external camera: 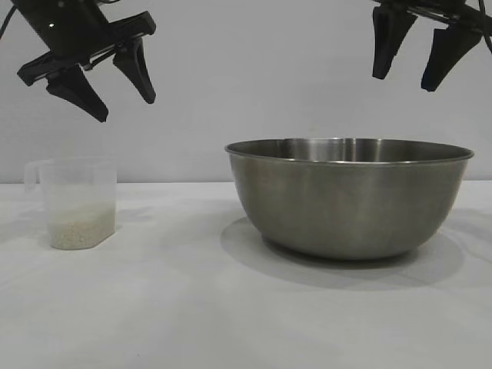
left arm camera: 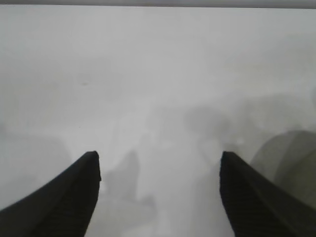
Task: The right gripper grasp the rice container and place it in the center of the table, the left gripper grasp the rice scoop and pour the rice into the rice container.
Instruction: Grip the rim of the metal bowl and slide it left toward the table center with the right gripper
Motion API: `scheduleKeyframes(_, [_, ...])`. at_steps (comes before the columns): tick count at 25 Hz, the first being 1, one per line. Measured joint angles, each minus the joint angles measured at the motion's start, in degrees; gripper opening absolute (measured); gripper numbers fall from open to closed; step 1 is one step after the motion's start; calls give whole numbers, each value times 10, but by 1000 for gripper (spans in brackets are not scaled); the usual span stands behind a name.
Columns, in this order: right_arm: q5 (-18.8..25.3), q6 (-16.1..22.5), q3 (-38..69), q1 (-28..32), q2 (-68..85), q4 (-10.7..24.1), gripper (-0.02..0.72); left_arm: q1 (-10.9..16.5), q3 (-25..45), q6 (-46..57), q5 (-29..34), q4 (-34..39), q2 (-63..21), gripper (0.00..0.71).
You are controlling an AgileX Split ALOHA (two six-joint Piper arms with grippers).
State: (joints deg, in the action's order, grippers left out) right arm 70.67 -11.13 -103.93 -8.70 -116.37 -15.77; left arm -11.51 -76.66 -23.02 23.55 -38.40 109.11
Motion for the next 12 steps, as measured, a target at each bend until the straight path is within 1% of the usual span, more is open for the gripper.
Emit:
scheduleKeyframes(2, [0, 17, 19, 0, 3, 0, 486, 0, 0, 0, 0, 0, 0, 450])
scheduleKeyframes(5, [0, 25, 60, 0, 7, 0, 486, 0, 0, 0, 0, 0, 0, 450])
scheduleKeyframes(12, [-2, 27, 133, 0, 11, 0, 486, 0, 0, 0, 0, 0, 0, 450])
